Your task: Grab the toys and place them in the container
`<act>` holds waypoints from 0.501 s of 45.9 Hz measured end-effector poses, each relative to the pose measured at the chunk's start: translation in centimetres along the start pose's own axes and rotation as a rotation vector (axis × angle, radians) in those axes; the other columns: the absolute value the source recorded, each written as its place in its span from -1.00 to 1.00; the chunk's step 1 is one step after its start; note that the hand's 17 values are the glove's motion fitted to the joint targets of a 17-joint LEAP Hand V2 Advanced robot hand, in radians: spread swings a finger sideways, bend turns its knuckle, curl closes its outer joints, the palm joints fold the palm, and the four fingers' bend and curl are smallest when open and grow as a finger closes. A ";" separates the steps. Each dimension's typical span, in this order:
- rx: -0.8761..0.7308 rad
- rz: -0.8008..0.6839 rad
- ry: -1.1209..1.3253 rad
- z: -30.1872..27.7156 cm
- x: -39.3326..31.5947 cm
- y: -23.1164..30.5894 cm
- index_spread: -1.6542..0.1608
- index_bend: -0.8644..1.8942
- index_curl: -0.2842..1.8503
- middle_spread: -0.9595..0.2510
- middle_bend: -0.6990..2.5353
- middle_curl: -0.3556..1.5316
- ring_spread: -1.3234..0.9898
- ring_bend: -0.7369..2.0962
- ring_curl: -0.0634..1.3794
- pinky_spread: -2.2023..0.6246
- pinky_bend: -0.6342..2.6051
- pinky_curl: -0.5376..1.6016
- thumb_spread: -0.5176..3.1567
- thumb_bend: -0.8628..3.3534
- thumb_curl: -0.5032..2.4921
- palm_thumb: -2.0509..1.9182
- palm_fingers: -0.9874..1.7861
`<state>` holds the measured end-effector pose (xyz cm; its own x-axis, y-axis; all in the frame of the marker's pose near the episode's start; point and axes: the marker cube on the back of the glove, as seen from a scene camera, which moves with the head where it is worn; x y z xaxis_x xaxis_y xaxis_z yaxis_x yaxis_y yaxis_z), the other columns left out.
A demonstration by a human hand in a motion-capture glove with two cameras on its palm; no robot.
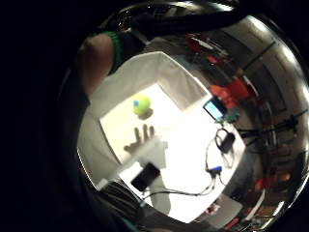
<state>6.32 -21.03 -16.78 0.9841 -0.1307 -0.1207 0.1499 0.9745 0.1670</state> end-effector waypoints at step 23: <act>-0.150 0.234 0.052 5.1 -1.8 23.8 0.40 -0.27 -0.34 0.38 -0.42 -0.17 -0.02 -0.11 -0.49 0.57 -0.14 -0.19 -0.18 -0.64 -0.54 -0.04 -0.34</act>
<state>8.58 1.43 -7.63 0.9835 0.1065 -0.1462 -0.1001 0.9937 0.0500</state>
